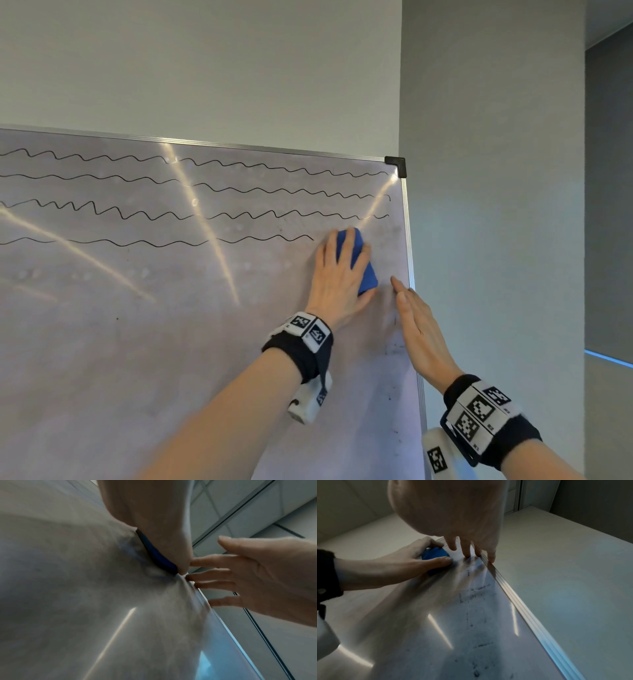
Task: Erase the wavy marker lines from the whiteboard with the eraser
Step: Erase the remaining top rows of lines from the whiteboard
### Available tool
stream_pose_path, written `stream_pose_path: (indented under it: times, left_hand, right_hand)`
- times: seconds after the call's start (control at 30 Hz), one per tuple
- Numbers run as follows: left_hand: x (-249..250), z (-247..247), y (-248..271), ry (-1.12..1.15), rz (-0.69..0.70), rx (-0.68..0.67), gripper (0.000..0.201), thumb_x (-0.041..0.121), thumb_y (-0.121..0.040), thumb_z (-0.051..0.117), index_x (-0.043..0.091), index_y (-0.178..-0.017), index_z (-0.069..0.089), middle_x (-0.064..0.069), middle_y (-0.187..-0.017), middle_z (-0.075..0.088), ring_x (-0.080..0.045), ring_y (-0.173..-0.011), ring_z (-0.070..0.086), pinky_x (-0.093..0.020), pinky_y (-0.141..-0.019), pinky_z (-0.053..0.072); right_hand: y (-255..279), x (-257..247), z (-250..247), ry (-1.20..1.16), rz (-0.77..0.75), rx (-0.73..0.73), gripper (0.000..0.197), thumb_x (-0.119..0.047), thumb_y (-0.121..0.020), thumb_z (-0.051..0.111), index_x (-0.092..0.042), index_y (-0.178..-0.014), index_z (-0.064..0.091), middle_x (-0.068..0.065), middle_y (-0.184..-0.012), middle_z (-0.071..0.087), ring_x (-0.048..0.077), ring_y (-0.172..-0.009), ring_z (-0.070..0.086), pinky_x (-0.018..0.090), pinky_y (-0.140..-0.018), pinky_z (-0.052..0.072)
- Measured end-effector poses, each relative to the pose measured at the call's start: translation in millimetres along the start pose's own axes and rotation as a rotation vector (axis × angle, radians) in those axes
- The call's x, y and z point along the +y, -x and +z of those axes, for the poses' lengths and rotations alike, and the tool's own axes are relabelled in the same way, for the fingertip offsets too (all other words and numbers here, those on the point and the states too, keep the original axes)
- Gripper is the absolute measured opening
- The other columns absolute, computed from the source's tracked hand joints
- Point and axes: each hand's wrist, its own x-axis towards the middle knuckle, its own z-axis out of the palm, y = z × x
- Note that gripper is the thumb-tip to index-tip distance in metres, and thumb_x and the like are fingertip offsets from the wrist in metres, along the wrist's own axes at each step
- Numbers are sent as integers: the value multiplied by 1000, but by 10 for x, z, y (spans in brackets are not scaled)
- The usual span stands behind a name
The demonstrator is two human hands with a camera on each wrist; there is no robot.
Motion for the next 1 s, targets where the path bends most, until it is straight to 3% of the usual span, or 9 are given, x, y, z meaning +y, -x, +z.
stream_pose_path:
  times: [0.2,0.37,0.47,0.6,0.7,0.8,0.9,1.0]
  left_hand:
    - [-88,13,-12,-2,176,-29,72,58,-77,60,17,-135,48,-13,-150,37,-43,-135,31,-53,-96,38]
    - [-446,-45,128,-68,-27,56,74,62,-78,58,18,-136,47,-13,-151,36,-43,-130,31,-52,-95,29]
    - [-264,-65,21,-21,-115,29,79,61,-76,59,15,-139,44,-13,-150,37,-43,-129,32,-52,-94,35]
    - [-6,-26,-32,-3,55,-69,83,63,-77,58,13,-141,43,-10,-152,36,-40,-131,33,-50,-96,39]
    - [-165,-64,12,-26,184,-78,81,63,-77,56,14,-141,44,-9,-152,36,-40,-134,31,-51,-96,38]
    - [-566,-177,198,-34,81,-13,79,62,-76,47,14,-138,47,-9,-151,38,-41,-130,33,-51,-95,37]
    - [-956,-260,449,-59,-58,49,78,64,-80,46,14,-140,44,-9,-152,35,-42,-132,31,-52,-98,26]
    - [-984,-300,490,-58,-122,36,79,64,-81,45,14,-141,42,-10,-153,34,-44,-133,31,-55,-100,29]
  right_hand:
    - [-11,68,-3,-5,-4,10,57,-56,-95,18,-34,-145,30,-16,-149,30,1,-139,20,35,-118,17]
    - [6,-2,13,12,2,13,57,-55,-93,18,-34,-145,30,-16,-150,30,1,-140,17,32,-118,14]
    - [5,-12,9,11,8,8,56,-55,-94,18,-35,-145,30,-17,-150,29,1,-140,17,31,-118,14]
    - [-22,49,1,7,-2,13,55,-61,-95,17,-39,-144,31,-18,-149,31,-1,-139,20,33,-117,16]
    - [-32,75,5,-11,2,22,60,-65,-91,17,-40,-143,32,-20,-148,32,-1,-138,21,35,-117,17]
    - [-9,54,21,8,7,12,55,-60,-94,17,-39,-144,30,-19,-150,29,-1,-140,17,35,-118,14]
    - [11,36,51,19,25,24,56,-60,-94,16,-39,-144,29,-18,-151,26,-2,-140,13,31,-118,11]
    - [18,-27,99,49,29,42,59,-64,-92,14,-40,-144,28,-18,-151,24,-1,-141,12,33,-118,9]
